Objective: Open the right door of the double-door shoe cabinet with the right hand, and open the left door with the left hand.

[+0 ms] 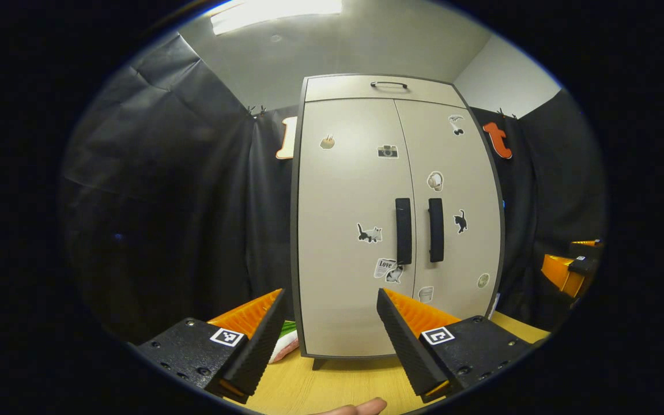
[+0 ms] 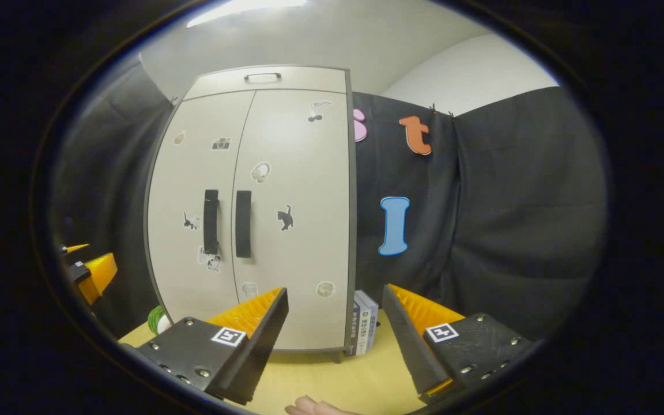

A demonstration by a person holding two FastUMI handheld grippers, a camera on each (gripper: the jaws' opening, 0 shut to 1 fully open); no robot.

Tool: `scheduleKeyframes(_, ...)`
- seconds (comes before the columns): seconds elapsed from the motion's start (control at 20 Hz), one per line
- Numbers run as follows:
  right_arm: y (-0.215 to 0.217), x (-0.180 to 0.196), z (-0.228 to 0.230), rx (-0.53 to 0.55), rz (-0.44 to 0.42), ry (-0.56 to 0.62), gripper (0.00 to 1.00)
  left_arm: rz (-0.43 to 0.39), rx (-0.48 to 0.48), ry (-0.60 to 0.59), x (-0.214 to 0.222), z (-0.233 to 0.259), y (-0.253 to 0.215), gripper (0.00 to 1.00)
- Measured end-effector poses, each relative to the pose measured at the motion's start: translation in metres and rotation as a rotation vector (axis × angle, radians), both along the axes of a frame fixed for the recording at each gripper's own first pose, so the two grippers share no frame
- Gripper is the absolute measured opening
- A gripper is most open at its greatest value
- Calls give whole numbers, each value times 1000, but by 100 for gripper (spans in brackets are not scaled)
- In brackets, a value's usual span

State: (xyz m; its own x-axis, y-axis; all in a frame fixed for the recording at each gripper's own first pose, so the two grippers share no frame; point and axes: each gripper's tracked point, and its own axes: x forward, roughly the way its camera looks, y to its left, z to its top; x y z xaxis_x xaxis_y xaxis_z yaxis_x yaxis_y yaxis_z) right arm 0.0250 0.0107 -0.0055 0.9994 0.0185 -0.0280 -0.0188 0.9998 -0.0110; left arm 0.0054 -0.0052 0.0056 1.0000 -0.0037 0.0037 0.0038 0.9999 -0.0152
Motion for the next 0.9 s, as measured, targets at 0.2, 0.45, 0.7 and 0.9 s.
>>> scheduleKeyframes(0.2, 11, 27, 10, -1, 5, 2, 97, -9, -14, 4, 3, -1, -4, 96)
scheduleKeyframes(0.45, 36, 69, 18, 6, 24, 32, 98, -20, 22, -5, -3, -4, -9, 96)
scheduleKeyframes(0.7, 85, 100, 28, 43, 98, 40, 98, -21, 23, 12, -9, -19, -12, 96)
scheduleKeyframes(0.9, 124, 125, 39, 46, 131, 24, 98, -40, 23, 24, -16, -30, -11, 96)
